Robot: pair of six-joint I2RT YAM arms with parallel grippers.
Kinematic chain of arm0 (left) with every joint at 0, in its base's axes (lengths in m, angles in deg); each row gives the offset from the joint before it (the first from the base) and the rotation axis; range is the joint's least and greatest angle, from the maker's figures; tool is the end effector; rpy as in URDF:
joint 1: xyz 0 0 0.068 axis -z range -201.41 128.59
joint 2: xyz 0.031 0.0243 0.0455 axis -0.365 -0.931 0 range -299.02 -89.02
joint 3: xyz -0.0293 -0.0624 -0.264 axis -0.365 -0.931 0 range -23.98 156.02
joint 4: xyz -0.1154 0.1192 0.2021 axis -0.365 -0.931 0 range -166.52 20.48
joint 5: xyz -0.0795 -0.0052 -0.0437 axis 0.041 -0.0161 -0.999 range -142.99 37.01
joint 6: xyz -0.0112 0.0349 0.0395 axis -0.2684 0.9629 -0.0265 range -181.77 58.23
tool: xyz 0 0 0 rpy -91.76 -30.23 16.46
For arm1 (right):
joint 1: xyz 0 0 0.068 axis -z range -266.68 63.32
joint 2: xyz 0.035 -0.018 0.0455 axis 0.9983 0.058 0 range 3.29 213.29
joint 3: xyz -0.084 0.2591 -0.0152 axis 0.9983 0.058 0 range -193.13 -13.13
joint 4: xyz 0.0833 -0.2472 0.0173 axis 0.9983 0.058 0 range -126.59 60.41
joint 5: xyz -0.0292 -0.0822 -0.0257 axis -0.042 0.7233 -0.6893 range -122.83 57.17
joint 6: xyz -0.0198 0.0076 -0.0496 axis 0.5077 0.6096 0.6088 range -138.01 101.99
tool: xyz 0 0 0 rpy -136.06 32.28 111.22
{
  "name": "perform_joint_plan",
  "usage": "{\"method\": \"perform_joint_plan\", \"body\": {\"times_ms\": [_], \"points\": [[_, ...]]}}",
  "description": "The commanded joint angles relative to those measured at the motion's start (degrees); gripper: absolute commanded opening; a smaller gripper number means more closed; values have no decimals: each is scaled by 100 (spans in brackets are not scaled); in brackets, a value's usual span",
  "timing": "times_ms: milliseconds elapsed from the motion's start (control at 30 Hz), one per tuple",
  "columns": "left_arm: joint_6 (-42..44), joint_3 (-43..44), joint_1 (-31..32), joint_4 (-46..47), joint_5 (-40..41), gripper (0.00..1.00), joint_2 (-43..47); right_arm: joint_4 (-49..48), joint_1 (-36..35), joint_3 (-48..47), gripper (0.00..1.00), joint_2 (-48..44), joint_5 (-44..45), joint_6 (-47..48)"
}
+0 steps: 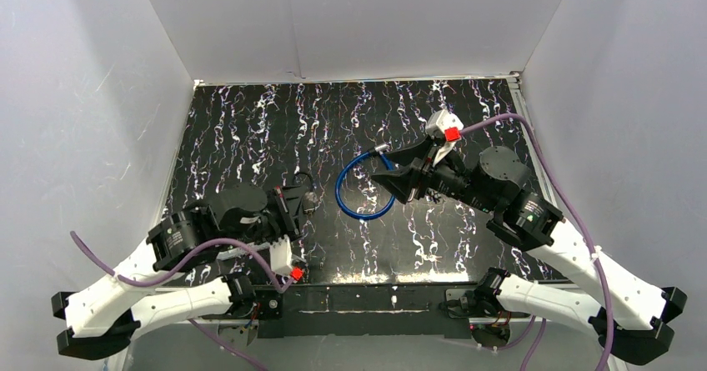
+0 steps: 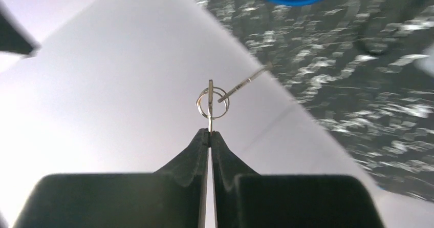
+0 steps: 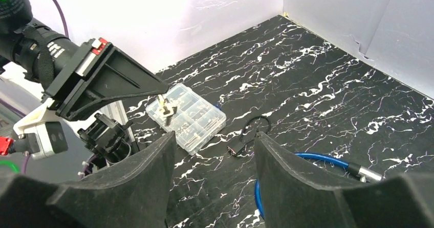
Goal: Unlock with the key
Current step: Pick up the key from the center of the board.
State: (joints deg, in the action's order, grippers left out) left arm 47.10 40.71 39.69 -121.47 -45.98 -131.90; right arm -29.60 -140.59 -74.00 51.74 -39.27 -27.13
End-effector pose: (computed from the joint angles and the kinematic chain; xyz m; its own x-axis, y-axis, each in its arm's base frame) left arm 0.0649 -0.1083 0.3850 0.8524 0.3992 0.3378 -0.0350 -0.6009 0.7985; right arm 0.1029 0.1479 0.4327 -0.0826 0.1540 -0.9846 -0.8666 0.4767 0.1473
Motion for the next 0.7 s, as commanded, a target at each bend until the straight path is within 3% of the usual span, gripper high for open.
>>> {"method": "perform_joint_plan", "body": {"times_ms": [0, 167, 400, 667], "points": [[2354, -669, 33, 2917, -585, 0, 396, -517, 64, 58, 65, -44, 35, -124], [2816, -561, 33, 2231, -1040, 0, 535, -734, 74, 25, 65, 174, -297, -268], [3149, -730, 36, 3002, -911, 0, 328, -1062, 77, 201, 69, 398, -596, -647], [2961, -629, 33, 3671, -825, 0, 89, -1963, 74, 908, 75, 319, -1141, -829]]}}
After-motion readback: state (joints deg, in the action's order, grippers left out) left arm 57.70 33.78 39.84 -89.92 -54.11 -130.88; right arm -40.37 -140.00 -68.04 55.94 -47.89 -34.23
